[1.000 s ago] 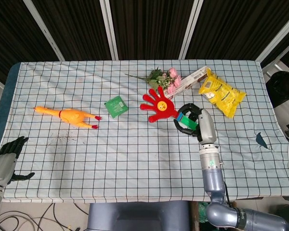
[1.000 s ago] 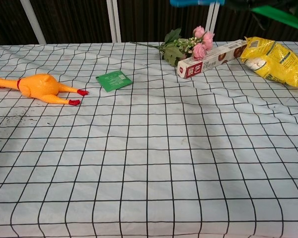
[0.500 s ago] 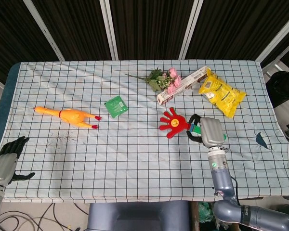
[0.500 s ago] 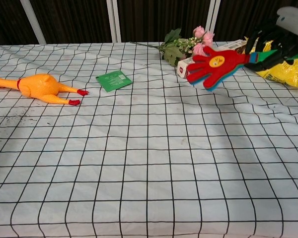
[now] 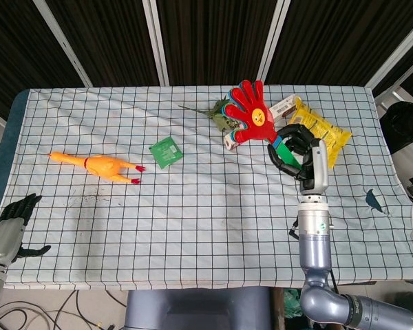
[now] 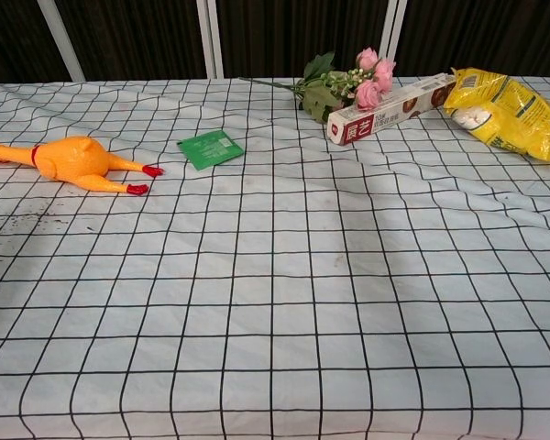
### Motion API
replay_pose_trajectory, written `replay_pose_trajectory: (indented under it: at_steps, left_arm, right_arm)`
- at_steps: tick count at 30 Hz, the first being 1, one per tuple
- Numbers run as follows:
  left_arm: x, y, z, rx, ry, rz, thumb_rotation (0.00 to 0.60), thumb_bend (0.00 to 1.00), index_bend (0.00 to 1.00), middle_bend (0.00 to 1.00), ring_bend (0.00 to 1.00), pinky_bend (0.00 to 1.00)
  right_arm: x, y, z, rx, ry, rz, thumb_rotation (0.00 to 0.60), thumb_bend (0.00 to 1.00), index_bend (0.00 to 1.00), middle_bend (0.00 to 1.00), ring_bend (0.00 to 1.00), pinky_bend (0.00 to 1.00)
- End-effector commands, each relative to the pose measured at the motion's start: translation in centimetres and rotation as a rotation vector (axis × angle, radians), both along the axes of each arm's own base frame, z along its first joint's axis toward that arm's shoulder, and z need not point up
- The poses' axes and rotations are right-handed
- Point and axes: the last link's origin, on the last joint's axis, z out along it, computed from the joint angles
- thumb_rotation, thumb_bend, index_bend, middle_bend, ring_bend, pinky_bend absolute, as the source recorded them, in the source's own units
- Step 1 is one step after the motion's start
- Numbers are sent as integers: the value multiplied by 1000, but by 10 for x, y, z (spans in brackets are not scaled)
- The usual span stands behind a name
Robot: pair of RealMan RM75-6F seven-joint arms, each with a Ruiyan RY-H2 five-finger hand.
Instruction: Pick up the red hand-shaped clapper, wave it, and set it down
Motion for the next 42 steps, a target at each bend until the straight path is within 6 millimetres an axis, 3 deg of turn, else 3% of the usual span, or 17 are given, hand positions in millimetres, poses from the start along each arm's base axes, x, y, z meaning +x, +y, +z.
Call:
replay_pose_trajectory:
  at_steps: [1,4,8,17,26,30,32,37,40,42]
  left_arm:
    - [0,1,0,7,-1,-5,600,0,0,0,0,0]
    - [-1,-2,-4,-16,15,-6,600,0,0,0,0,0]
    - [-1,-2,-4,-1,1,2,600,0,0,0,0,0]
    - [-2,0,-2,-10,5,-1,600,0,0,0,0,0]
    - [-2,-1,-1,-17,4,-3,600,0,0,0,0,0]
    - [-2,-1,-2,-18,5,-1,600,0,0,0,0,0]
    - [-3,-1,-2,-17,6,-1,600,0,0,0,0,0]
    - [-3,-1,-2,-16,9,2,600,0,0,0,0,0]
    - [-3,-1,-2,-15,12,3,600,0,0,0,0,0]
    - [-3,-1,-2,-16,15,3,600,0,0,0,0,0]
  right_arm:
    - [-29,6,-24,89,478,-7,600,480,846,727,742,762]
    - [-65,9,-46,162,906,37,600,479,847,726,742,762]
    - [-83,12,-64,208,1061,46,600,473,847,723,739,760]
    - [-99,16,-92,297,1090,31,600,466,846,716,732,756]
    - [-102,6,-110,315,1052,17,600,456,846,701,719,731]
    - [-107,5,-114,325,1087,17,600,415,831,632,663,632]
    - [-112,5,-116,336,1108,13,600,384,789,578,616,547]
    - [-121,5,-119,351,1182,0,600,229,487,279,313,232]
    - [-129,4,-117,346,1244,-31,600,156,309,122,150,174]
    - [-131,5,-116,348,1262,-54,600,130,232,74,116,165]
